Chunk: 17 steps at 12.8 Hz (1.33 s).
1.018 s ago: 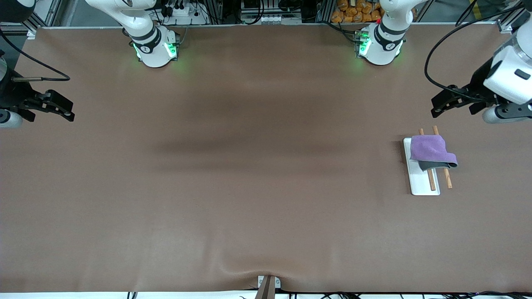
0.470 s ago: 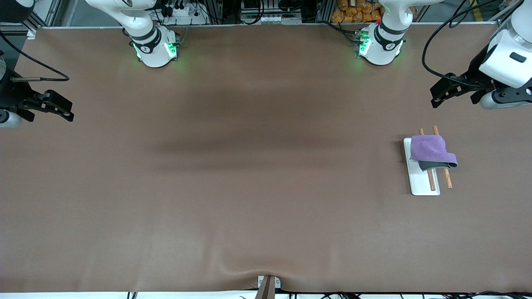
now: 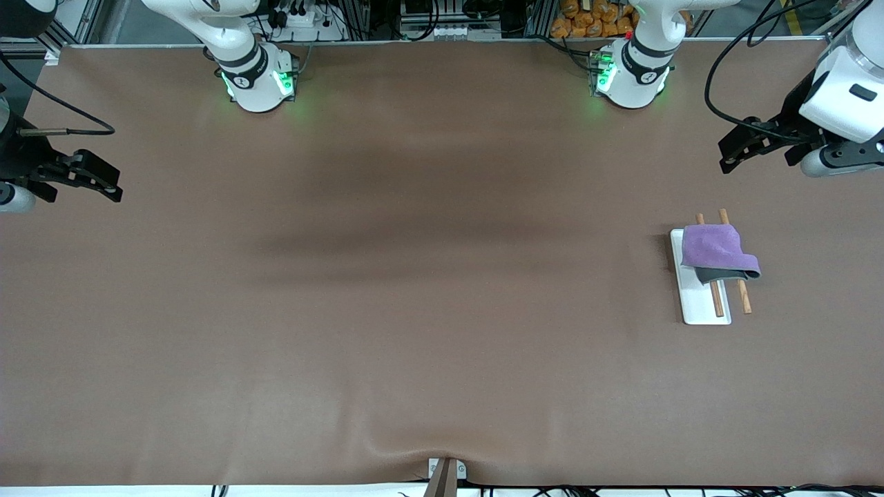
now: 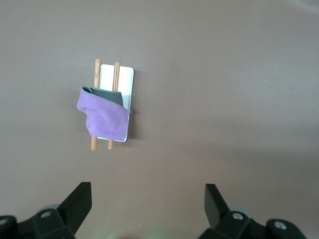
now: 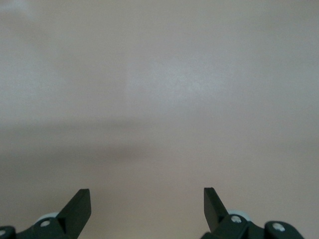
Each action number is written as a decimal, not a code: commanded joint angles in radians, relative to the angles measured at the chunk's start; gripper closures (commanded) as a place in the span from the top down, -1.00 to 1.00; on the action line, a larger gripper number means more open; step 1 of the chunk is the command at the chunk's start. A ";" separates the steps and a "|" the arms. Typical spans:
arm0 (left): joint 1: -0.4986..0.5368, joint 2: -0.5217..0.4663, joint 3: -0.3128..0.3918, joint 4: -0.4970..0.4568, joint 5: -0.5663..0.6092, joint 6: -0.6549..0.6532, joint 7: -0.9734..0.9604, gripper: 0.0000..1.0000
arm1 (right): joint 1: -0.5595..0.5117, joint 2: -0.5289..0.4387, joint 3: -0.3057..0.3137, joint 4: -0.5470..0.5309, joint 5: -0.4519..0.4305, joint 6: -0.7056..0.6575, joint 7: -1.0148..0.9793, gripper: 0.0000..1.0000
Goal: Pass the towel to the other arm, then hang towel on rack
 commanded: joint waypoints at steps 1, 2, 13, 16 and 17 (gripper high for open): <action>-0.016 -0.042 0.017 -0.024 0.006 -0.036 0.004 1.00 | -0.011 0.016 0.008 0.032 -0.006 -0.019 -0.011 1.00; -0.019 -0.043 0.017 -0.026 0.006 -0.053 0.004 1.00 | -0.012 0.016 0.008 0.032 -0.007 -0.019 -0.011 1.00; -0.035 -0.070 0.119 -0.072 0.007 -0.048 0.114 1.00 | -0.011 0.016 0.009 0.032 -0.006 -0.019 -0.011 1.00; -0.039 -0.067 0.126 -0.072 0.007 -0.044 0.117 1.00 | -0.012 0.016 0.008 0.032 -0.006 -0.019 -0.011 1.00; -0.040 -0.060 0.126 -0.065 0.007 -0.041 0.116 1.00 | -0.012 0.016 0.008 0.032 -0.006 -0.019 -0.011 1.00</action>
